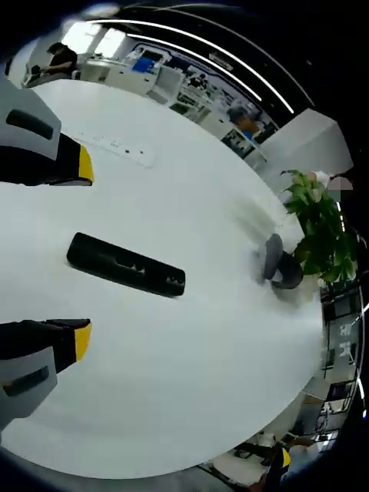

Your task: Press the specified remote control buttons in sequence, fully releasing each button before pressing the next.

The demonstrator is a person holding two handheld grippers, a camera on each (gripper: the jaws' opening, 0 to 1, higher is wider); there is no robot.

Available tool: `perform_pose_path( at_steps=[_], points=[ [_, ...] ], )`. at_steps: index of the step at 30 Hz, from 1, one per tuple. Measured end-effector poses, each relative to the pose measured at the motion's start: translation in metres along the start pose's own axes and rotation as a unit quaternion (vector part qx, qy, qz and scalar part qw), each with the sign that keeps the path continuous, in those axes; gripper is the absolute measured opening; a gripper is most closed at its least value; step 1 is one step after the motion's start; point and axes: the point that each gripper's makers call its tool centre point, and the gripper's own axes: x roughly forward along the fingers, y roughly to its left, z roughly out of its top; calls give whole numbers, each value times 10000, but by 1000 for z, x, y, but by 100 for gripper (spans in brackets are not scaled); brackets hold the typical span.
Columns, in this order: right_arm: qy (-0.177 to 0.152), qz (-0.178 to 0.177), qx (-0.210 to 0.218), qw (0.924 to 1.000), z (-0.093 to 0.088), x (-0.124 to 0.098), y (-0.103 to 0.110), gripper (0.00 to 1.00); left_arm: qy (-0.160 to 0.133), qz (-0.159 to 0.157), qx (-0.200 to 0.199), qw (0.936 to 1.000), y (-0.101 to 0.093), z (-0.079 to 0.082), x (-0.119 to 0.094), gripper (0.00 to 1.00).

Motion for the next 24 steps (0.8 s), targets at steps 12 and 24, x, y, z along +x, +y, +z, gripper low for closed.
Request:
perform_pose_path(
  at_steps=[12, 24],
  points=[
    [25, 13, 8, 10000, -1, 1, 0, 71, 234, -291, 396, 9985, -1, 3, 21, 66],
    [64, 47, -17, 10000, -3, 1, 1, 69, 509, -538, 465, 9962, 4, -4, 42, 57]
  ],
)
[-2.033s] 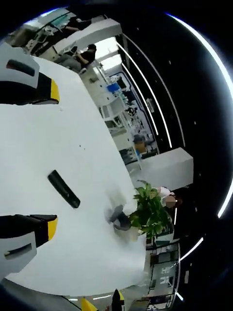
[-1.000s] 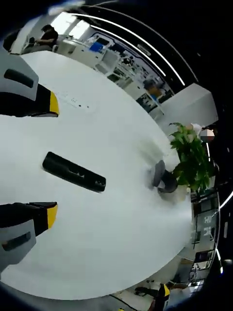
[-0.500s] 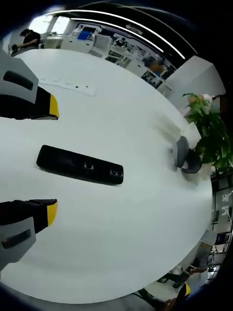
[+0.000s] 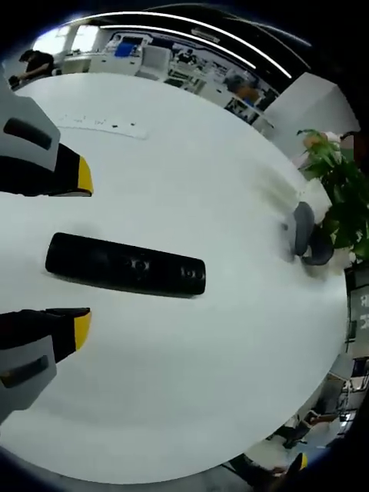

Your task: Press the specified remote control buttons in sequence, fully releasing each button before pressing the next.

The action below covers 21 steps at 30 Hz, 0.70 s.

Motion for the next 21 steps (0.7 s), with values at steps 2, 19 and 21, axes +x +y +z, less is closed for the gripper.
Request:
perform_pose_path(
  at_steps=[2, 19, 21],
  points=[
    [19, 4, -1, 10000, -1, 0, 0, 69, 23, -90, -19, 10000, -2, -1, 2, 57],
    [124, 14, -58, 9999, -4, 1, 1, 66, 33, -1016, -707, 9923, -3, -6, 9, 56],
    [135, 16, -76, 9999, -4, 1, 2, 66, 72, -1151, -764, 9904, -6, -6, 9, 54]
  ],
)
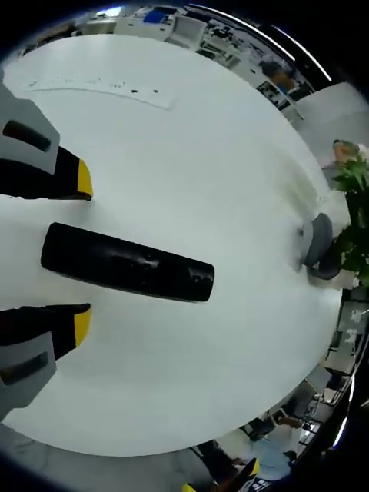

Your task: Press the specified remote control buttons in sequence, fully releasing each button before pressing the next.

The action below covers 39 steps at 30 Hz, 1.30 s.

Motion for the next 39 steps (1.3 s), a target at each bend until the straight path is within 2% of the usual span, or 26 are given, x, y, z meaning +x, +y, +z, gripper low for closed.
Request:
perform_pose_path(
  at_steps=[1, 9, 17, 21, 29, 39],
  points=[
    [-9, -6, -3, 10000, 0, 0, 0, 66, 31, -41, -96, 9999, -1, -1, 0, 54],
    [-88, -66, 57, 9999, 3, -2, -4, 65, 58, -33, -73, 10000, -2, -1, 0, 53],
    [-128, -75, 52, 9999, 4, -2, -3, 65, 321, 9, -208, 9993, -5, -3, 0, 45],
    [-130, -65, 61, 9999, 4, -2, -3, 65, 404, 50, -292, 9987, -3, -2, 0, 37],
    [-206, -106, 144, 9996, 7, -4, -6, 65, 361, 139, -425, 9983, -9, -5, 1, 25],
    [-184, -115, 106, 9997, 5, -3, -5, 64, 381, 343, -575, 9970, -17, -7, 1, 23]
  ],
)
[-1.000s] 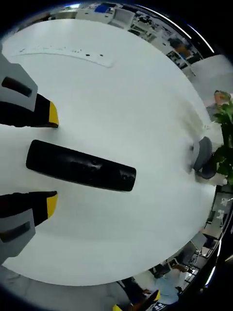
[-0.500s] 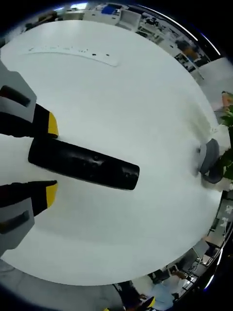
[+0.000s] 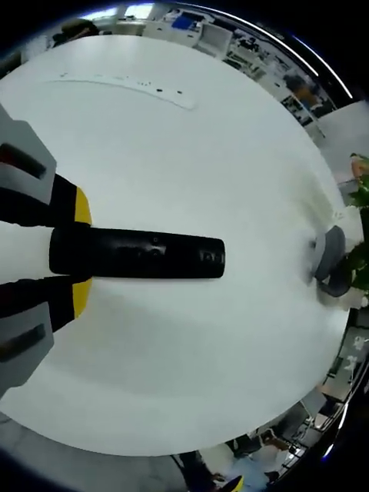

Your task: Press the specified remote control buttons in sequence, fully releasing each button before pressing the next.

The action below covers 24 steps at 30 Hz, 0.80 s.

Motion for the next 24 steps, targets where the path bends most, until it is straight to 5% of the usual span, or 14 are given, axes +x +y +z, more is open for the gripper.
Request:
perform_pose_path(
  at_steps=[24],
  points=[
    [133, 30, -5, 9999, -5, 1, 0, 61, 420, -7, 98, 9991, -31, -11, -3, 23]
  ],
)
